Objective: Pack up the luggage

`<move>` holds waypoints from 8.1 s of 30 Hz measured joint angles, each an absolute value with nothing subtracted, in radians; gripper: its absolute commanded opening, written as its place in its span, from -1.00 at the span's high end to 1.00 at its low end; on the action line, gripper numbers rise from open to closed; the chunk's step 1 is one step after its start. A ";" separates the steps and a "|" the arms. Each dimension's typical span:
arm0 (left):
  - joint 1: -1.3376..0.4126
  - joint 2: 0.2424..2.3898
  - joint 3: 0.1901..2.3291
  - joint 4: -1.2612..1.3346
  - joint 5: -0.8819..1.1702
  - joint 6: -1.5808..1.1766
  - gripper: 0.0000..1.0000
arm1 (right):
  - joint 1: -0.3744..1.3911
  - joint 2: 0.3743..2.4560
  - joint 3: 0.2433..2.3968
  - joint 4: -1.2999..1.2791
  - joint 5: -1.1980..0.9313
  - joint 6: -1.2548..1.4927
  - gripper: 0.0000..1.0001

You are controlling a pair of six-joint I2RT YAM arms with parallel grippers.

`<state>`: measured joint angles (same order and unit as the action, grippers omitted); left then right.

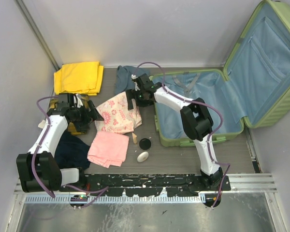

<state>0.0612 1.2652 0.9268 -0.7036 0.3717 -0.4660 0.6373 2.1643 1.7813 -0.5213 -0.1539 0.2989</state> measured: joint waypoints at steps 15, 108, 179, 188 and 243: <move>0.061 1.314 0.899 -0.641 0.374 -0.484 -0.95 | 0.627 2.274 1.806 -0.473 -0.179 0.340 -0.80; -0.682 2.145 2.074 -0.546 0.093 -0.344 -0.64 | -0.062 1.896 1.338 -0.257 -0.347 0.174 0.99; -0.355 2.036 1.536 -0.951 0.167 0.552 -0.10 | 0.035 1.845 1.691 -0.553 -0.467 0.141 -1.00; -0.417 1.978 1.478 -0.933 0.212 0.853 -0.54 | 0.196 1.846 1.695 -0.520 -0.468 0.187 -0.99; 0.214 1.769 1.055 -0.486 0.376 -0.453 0.39 | 0.693 2.479 2.030 -0.299 -0.430 0.377 0.16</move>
